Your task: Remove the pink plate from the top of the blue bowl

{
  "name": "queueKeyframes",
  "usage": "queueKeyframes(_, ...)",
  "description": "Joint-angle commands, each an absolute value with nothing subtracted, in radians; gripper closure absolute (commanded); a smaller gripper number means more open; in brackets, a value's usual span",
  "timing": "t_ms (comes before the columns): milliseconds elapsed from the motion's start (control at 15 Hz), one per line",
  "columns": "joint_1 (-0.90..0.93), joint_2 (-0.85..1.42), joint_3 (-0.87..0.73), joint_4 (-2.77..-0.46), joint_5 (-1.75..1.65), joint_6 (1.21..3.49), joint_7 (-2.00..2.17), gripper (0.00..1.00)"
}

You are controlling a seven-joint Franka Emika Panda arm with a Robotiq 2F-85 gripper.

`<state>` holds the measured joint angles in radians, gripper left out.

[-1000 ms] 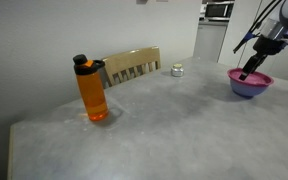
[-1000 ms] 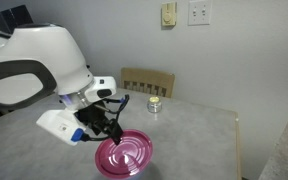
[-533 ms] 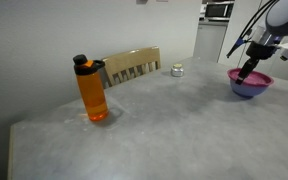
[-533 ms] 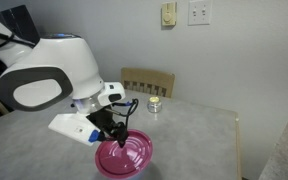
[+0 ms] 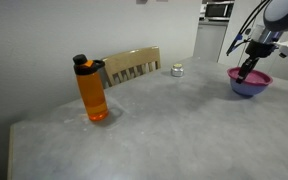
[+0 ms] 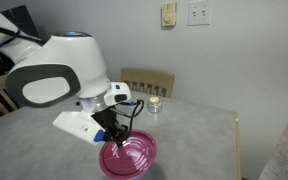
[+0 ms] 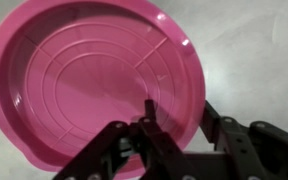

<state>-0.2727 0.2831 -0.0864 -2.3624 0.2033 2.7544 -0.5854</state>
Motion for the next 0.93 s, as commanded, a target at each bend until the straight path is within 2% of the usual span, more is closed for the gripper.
queueKeyframes(0,-0.299,0.303,-0.073,-2.329,0.185,2.701,-0.562,0.85)
queueKeyframes(133,-0.295,0.299,-0.075,-2.322,0.183,2.686,-0.549,1.0)
queueKeyframes(400,-0.275,0.278,-0.094,-2.322,0.153,2.653,-0.489,0.97)
queueKeyframes(867,-0.163,0.147,-0.16,-2.362,-0.106,2.604,-0.152,0.97)
